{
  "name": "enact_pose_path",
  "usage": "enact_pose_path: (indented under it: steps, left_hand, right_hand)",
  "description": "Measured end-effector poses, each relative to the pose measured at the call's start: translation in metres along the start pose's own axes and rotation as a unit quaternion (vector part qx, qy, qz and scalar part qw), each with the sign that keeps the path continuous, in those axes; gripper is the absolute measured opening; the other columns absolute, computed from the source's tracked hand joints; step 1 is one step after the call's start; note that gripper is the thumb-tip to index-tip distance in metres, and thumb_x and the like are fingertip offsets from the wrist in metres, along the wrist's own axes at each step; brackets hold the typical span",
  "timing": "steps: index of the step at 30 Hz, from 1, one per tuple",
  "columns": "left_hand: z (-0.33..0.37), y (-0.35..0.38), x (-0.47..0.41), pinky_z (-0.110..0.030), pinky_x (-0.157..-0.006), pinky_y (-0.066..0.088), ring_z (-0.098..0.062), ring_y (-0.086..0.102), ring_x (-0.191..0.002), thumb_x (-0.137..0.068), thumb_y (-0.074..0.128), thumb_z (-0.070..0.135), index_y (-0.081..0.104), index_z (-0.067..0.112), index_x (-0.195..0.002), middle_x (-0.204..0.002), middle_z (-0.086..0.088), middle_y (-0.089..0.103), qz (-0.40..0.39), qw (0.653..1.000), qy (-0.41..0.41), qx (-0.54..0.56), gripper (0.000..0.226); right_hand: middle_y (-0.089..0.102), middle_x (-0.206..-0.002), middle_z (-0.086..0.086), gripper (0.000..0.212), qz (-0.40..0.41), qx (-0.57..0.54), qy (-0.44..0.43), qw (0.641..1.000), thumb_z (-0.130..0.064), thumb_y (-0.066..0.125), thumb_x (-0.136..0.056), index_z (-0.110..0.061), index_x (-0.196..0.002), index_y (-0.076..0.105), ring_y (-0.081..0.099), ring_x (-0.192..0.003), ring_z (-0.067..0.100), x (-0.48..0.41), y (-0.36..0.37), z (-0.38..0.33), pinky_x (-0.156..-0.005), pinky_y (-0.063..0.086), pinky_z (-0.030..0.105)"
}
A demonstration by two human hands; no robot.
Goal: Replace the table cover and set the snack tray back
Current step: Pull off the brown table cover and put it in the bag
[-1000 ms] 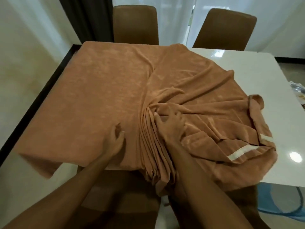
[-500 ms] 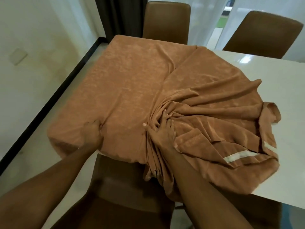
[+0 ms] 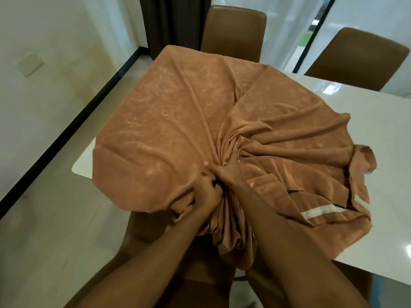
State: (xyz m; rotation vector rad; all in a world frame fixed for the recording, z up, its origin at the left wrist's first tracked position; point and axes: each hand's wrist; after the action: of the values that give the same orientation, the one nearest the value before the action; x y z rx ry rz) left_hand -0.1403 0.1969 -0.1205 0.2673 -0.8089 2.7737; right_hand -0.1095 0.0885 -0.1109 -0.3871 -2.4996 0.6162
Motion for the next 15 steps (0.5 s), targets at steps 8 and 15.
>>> enact_pose_path:
  steps: [8, 15]
  left_hand:
    - [-0.056, -0.100, -0.025, -0.036, -0.089, 0.052, -0.021, 0.063, -0.104, -0.091, 0.067, 0.024, 0.068, 0.018, -0.118, -0.114, -0.002, 0.069, 0.102, 0.985, 0.066, -0.121, 0.027]
    - [-0.084, -0.122, -0.050, -0.055, -0.098, 0.042, -0.039, 0.049, -0.117, -0.091, 0.061, 0.041, 0.056, 0.016, -0.129, -0.134, -0.015, 0.050, 0.107, 0.947, 0.017, -0.303, 0.046]
  right_hand:
    - [0.044, -0.150, 0.018, 0.116, 0.034, 0.142, -0.022, 0.989, -0.015, 0.070, -0.075, -0.032, -0.161, -0.005, 0.047, -0.134, 0.039, 0.007, 0.006, 0.006, -0.112, 0.043, 0.048]
    - [0.064, -0.126, 0.018, 0.102, 0.072, 0.175, -0.043, 0.981, -0.010, 0.061, -0.085, -0.032, -0.162, -0.002, 0.060, -0.115, 0.039, 0.012, -0.007, 0.018, -0.101, 0.050, 0.044]
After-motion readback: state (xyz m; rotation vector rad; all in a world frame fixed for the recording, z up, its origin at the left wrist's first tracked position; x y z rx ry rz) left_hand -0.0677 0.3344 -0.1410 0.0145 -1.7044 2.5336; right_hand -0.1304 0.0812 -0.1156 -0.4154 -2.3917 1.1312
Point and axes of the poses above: each hand's wrist, its own x-axis away from the middle knuckle, its own y-axis out of the palm, z = x × y
